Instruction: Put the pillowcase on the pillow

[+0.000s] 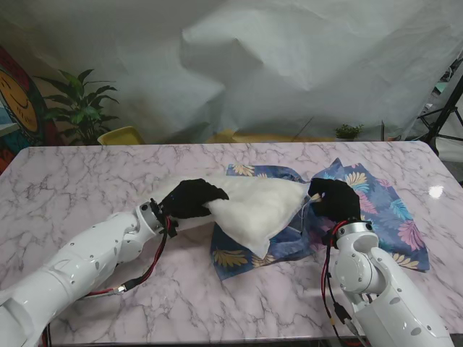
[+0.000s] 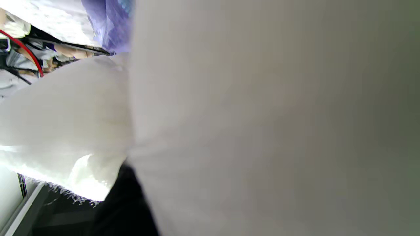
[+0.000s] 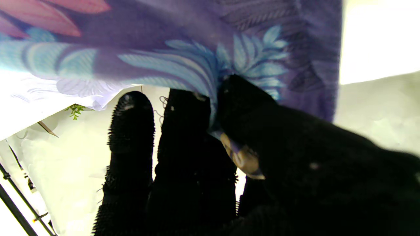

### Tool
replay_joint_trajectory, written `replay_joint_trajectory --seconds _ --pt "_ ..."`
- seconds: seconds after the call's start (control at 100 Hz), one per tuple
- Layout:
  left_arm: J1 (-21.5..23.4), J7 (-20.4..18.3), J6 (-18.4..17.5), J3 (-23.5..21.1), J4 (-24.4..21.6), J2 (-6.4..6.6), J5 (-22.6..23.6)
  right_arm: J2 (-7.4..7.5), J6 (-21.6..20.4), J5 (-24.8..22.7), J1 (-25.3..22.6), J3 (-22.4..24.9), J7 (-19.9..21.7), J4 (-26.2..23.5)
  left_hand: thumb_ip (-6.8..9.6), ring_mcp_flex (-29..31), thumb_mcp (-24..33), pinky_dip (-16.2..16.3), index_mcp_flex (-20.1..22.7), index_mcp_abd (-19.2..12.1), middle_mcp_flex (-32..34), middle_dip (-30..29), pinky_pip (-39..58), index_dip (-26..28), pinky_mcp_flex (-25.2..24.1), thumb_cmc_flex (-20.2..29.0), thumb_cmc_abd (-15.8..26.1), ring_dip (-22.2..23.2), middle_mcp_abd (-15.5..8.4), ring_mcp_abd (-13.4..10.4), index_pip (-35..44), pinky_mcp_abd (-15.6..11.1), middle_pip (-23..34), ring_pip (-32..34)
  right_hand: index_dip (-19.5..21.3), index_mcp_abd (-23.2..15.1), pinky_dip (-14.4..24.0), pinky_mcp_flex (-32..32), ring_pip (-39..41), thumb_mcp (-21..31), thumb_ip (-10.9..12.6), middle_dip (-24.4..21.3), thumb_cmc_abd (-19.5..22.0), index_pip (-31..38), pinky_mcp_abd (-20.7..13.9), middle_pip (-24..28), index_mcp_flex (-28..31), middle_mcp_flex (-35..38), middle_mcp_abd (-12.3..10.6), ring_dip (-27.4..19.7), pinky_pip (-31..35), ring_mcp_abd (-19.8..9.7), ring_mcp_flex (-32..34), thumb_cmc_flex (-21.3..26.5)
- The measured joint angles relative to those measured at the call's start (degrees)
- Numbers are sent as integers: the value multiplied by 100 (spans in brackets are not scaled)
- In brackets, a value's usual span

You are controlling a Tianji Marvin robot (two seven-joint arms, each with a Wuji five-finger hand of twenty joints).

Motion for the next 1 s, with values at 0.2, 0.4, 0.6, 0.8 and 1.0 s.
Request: replay_joint_trajectory --seconds 0.2,0.4,0.6,0.8,1.0 --pt "-314 -179 -47 262 317 -209 -145 24 -20 -142 -84 -1 22 -143 -1 2 0 9 1 0 0 5 -1 1 0 0 0 3 0 -2 0 -1 0 0 0 0 2 0 0 0 0 1 0 0 0 0 0 0 0 0 0 1 0 0" --pt "-55 -1004 -199 -424 -208 -105 -109 24 55 -158 -108 50 56 -166 -2 2 0 12 1 0 2 7 -1 2 0 0 0 35 0 -2 1 -1 0 1 0 0 4 0 0 0 0 1 0 0 0 0 0 0 0 0 -1 1 0 0" --pt "217 -1176 -339 -847 -461 56 97 21 105 -123 -77 70 35 -101 -6 7 0 68 1 0 50 8 -2 2 0 0 0 36 -2 -5 16 -2 0 1 0 0 6 0 0 0 0 2 0 0 0 0 0 0 0 0 -2 1 1 0" --pt "658 -1679 -304 -1501 -868 259 161 21 164 -99 -31 87 55 -7 -6 7 0 73 1 0 52 9 -2 2 0 0 0 42 -2 -8 33 -3 0 1 0 0 16 -1 0 0 0 3 0 0 0 0 0 0 0 0 -11 1 1 0" --pt "562 -1583 -431 -1231 -596 304 73 22 162 -89 16 69 44 42 -6 8 0 140 1 0 53 12 -2 3 0 0 0 135 -2 -12 38 -4 0 2 0 0 29 -2 0 0 0 4 0 0 2 0 0 0 0 0 -13 1 1 0"
